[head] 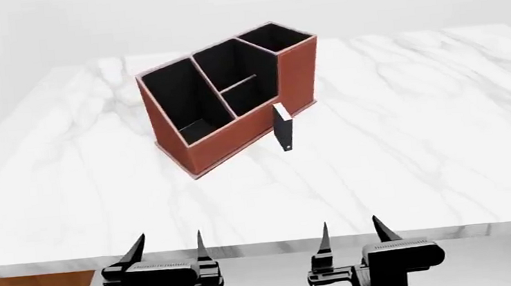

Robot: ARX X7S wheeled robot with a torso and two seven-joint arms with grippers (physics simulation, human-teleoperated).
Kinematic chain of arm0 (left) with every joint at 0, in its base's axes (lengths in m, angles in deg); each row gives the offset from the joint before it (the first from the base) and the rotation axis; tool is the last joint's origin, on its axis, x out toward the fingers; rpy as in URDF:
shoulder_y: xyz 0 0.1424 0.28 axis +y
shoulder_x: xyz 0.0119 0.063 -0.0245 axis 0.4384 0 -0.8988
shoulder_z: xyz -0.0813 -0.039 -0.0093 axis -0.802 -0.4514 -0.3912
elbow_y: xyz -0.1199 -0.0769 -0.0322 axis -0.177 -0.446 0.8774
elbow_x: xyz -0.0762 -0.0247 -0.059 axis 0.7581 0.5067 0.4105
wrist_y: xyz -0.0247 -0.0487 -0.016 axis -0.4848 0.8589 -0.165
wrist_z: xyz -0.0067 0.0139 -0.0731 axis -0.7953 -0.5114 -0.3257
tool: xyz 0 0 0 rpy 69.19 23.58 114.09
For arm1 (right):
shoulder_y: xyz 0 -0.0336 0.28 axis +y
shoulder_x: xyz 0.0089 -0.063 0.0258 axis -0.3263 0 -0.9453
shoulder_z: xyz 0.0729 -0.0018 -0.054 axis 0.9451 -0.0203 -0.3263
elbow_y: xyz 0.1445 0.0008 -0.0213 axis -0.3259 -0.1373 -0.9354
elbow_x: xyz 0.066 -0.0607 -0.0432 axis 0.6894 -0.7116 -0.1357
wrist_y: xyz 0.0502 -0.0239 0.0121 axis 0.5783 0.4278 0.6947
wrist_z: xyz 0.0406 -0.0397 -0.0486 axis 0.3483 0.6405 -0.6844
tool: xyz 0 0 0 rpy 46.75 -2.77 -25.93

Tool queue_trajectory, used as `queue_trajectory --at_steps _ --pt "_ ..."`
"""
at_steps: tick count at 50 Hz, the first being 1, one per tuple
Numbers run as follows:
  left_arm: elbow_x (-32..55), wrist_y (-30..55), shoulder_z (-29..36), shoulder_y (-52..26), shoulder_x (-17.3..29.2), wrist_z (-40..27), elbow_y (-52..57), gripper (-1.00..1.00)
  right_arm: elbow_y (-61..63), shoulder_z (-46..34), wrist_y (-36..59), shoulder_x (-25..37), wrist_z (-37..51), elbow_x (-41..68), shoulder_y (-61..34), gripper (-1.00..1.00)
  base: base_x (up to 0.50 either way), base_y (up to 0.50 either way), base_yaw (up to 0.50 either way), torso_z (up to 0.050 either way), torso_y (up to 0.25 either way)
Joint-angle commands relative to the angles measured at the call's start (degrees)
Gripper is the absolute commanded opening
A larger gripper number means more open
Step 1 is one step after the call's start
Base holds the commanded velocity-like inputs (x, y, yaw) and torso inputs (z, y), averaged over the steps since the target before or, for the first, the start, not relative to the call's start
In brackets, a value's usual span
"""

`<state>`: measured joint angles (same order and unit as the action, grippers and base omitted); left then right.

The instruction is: Pick up the book and place it in the left compartment of the caddy.

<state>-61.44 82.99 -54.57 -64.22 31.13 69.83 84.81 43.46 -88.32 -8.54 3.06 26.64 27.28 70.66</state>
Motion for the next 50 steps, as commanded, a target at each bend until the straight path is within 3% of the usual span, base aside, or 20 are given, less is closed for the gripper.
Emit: queue_trajectory --at_steps 1,8,26,28,32,33,35,41,50 --pt "0.5 -0.6 1.1 0.0 0.7 -1.1 -0.1 1.00 -0.4 -1.8 -1.3 1.1 2.3 -2.1 0.1 1.00 0.00 0.00 0.00 0.000 0.000" --pt "0.7 -0.7 1.7 0.0 1.1 -1.8 -0.1 1.00 -0.1 -1.8 -0.6 1.3 2.5 -0.4 0.0 1.00 0.00 0.34 0.00 0.000 0.000" --pt "1.1 -0.4 2.7 0.0 2.1 -3.9 0.0 1.00 1.3 -2.6 1.0 2.4 3.1 1.9 -0.1 1.00 0.00 0.00 0.00 0.000 0.000" --pt "0.2 3.4 1.8 0.2 1.9 -6.4 2.2 1.00 5.6 -2.5 5.1 2.9 3.0 3.0 0.2 1.00 0.00 0.00 0.00 0.000 0.000" --pt "0.7 29.4 -1.0 -0.5 4.1 -9.4 29.9 1.00 28.9 -0.5 27.3 4.8 4.9 6.5 -1.7 1.00 0.00 0.00 0.00 0.000 0.000" --pt "0.8 29.8 -1.0 -0.5 4.1 -9.5 30.2 1.00 29.1 -0.5 27.5 4.9 5.0 6.5 -1.8 1.00 0.00 0.00 0.00 0.000 0.000" --pt "0.8 41.3 -2.3 -3.1 6.2 -9.6 42.5 1.00 38.2 -1.4 34.7 6.8 5.4 5.6 -4.7 1.00 0.00 0.00 0.00 0.000 0.000" --pt "-0.3 40.2 -2.5 -2.9 6.8 -10.9 41.4 1.00 40.1 -0.3 35.9 7.0 4.4 8.1 -5.3 1.00 0.04 0.00 0.00 0.000 0.000" --pt "0.3 37.5 -3.5 -1.8 6.7 -11.9 39.6 1.00 39.4 -0.6 36.2 7.0 5.1 8.1 -5.3 1.00 0.50 0.00 0.00 0.000 0.000"
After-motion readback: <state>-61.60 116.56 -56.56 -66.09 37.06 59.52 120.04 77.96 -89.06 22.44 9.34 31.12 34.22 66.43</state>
